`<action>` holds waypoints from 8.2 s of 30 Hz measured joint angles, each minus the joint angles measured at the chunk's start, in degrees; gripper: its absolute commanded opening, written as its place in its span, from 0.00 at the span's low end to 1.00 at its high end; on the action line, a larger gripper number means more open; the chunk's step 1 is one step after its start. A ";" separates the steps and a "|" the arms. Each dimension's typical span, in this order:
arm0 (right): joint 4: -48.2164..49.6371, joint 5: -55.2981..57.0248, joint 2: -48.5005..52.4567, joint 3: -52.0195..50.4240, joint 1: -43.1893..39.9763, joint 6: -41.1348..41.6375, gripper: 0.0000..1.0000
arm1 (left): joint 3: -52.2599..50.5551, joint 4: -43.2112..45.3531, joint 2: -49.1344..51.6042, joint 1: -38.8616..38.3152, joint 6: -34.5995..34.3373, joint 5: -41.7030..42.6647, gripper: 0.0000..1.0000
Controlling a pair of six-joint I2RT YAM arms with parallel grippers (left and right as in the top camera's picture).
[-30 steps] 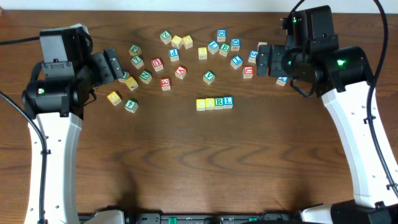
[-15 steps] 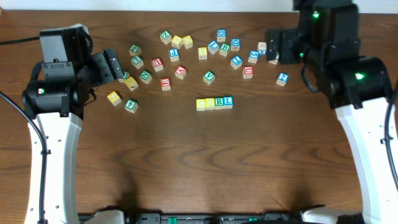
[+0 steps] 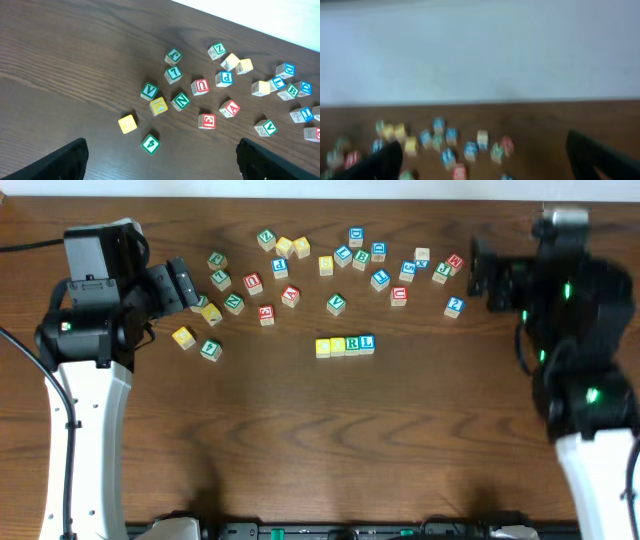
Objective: Spell out CORL
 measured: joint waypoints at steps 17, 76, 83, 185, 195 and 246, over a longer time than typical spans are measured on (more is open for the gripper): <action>26.16 -0.44 -42.62 -51.30 -0.98 -0.20 0.99 | 0.00 0.00 0.00 0.00 -0.02 0.00 0.93; 10.75 -2.14 -60.98 -62.66 -0.98 0.31 0.99 | 0.00 -0.70 -0.09 0.00 0.00 0.00 0.94; 10.75 -2.16 -60.98 -62.66 -0.98 0.31 0.99 | -5.99 4.61 -9.81 0.07 0.63 -3.26 0.93; 10.75 -2.34 -60.98 -62.66 -0.98 0.31 0.99 | -82.27 45.20 -77.99 1.62 4.72 -6.84 0.93; 10.75 -2.34 -60.98 -62.66 -0.98 0.31 0.99 | -82.27 45.20 -77.99 1.62 4.72 -6.84 0.93; 10.75 -2.34 -60.98 -62.66 -0.98 0.31 0.99 | -82.27 45.20 -77.99 1.62 4.72 -6.84 0.93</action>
